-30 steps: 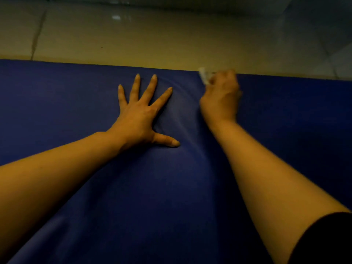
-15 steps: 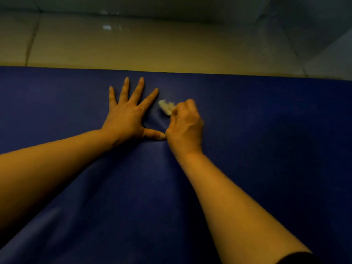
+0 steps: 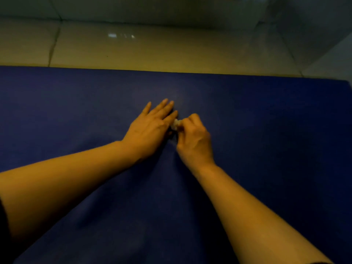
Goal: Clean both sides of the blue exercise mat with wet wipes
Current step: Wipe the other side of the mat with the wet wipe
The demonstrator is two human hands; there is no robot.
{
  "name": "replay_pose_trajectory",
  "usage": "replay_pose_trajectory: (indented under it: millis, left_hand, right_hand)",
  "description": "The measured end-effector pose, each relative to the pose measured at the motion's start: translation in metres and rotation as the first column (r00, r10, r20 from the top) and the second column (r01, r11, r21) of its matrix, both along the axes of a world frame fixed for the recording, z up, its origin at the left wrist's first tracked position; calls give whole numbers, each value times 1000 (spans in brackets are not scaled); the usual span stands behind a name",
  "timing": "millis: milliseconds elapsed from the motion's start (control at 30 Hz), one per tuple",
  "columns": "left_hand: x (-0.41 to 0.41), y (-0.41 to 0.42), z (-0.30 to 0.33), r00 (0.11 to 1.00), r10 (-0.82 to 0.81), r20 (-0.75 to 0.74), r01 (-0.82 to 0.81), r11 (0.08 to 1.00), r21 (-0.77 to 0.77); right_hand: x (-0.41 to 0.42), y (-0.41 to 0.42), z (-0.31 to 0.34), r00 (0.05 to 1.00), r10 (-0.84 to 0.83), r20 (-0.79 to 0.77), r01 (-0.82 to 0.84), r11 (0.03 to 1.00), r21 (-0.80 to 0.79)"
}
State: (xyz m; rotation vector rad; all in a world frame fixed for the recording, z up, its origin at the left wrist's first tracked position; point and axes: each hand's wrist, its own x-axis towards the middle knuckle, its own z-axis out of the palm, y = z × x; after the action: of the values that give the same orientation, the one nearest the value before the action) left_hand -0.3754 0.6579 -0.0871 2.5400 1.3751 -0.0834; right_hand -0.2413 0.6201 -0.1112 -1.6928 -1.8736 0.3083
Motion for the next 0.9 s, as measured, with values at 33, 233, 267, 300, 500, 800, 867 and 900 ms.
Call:
replay_pose_trajectory:
  millis: [33,233,267,300,500,800,867,900]
  left_hand:
    - [-1,-12,0,1000,-15,21,15,1000,-23]
    - [-13,-66,-15,994,-104,-26,101,991,-90]
    - [-12,-67,-19,991,-126,-46,123,990,-72]
    - [-12,-67,-20,991,-128,-51,124,990,-64]
    - [-12,-68,-20,996,-89,-26,87,994,-69]
    - [-10,-73,-21,994,-68,84,74,995,-64]
    - [-11,-81,-22,992,-88,88,92,995,-43]
    - [-11,-86,-23,990,-115,76,117,993,-16]
  right_hand:
    - [13,1,1,1000,-20,-12,20,1000,-1]
    - [46,-7,5,898,-439,17,440,898,-30]
    - [29,-14,5,928,-373,18,373,928,-4]
    - [12,-22,3,962,-271,18,271,962,16]
    - [38,-33,1,994,-104,-30,104,994,13]
    - [-4,-65,-2,994,-111,22,111,994,1]
    - [6,-71,0,1000,3,7,-3,1000,-24]
    - [19,-71,0,1000,2,6,-2,1000,-6]
